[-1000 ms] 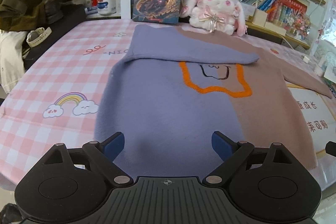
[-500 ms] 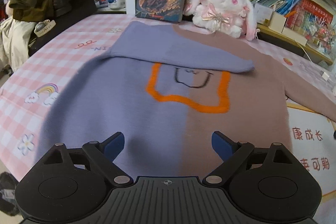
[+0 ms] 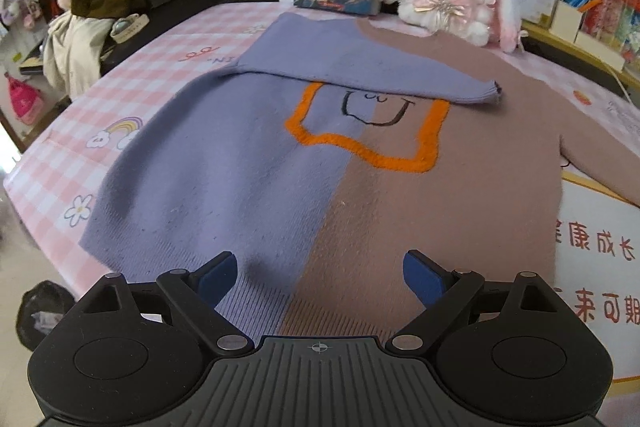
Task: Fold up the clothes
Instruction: 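Move the right tool to the mauve sleeve cuff and grasp it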
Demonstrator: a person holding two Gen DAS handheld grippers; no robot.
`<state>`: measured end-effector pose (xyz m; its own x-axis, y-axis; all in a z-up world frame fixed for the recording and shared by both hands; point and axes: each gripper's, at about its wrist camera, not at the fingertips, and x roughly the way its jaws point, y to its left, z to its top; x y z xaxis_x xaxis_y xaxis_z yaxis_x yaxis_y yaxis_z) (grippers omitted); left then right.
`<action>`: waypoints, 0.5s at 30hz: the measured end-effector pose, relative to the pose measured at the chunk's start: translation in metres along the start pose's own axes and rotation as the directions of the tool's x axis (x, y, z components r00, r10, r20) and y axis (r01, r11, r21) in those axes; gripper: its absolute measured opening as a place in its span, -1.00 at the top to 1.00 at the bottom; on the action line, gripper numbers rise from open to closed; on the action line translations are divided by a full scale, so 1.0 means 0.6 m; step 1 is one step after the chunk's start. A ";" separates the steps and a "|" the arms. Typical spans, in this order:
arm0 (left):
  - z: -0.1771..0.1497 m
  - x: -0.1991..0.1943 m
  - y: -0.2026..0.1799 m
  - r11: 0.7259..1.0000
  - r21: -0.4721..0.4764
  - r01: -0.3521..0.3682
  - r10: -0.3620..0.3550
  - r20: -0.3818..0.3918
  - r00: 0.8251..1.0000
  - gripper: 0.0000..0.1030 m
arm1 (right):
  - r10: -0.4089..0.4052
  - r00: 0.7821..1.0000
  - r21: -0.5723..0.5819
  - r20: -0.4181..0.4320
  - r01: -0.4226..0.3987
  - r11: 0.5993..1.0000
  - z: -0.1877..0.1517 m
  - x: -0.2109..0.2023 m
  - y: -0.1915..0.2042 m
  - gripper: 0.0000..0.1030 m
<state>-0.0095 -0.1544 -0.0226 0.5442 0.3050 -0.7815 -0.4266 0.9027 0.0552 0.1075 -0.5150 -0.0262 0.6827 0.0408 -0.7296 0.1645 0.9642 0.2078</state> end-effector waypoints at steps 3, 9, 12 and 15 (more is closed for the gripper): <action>0.001 -0.003 -0.003 1.000 0.001 -0.023 0.023 -0.004 1.000 -0.79 | 0.000 1.000 0.006 -0.003 0.000 1.000 0.013 0.017 -0.009 -0.88; 0.002 -0.008 -0.002 0.997 -0.007 -0.073 0.072 -0.014 0.997 -0.79 | 0.026 1.000 0.078 0.004 -0.026 0.997 0.036 0.047 -0.023 -0.85; 0.005 -0.010 -0.003 0.996 -0.006 -0.093 0.093 -0.017 0.996 -0.79 | 0.155 0.988 0.133 0.018 -0.156 0.979 0.040 0.057 -0.020 -0.83; 0.006 -0.012 -0.004 0.995 0.004 -0.103 0.103 -0.017 0.995 -0.79 | 0.213 0.977 0.138 0.030 -0.215 0.967 0.039 0.067 -0.003 -0.83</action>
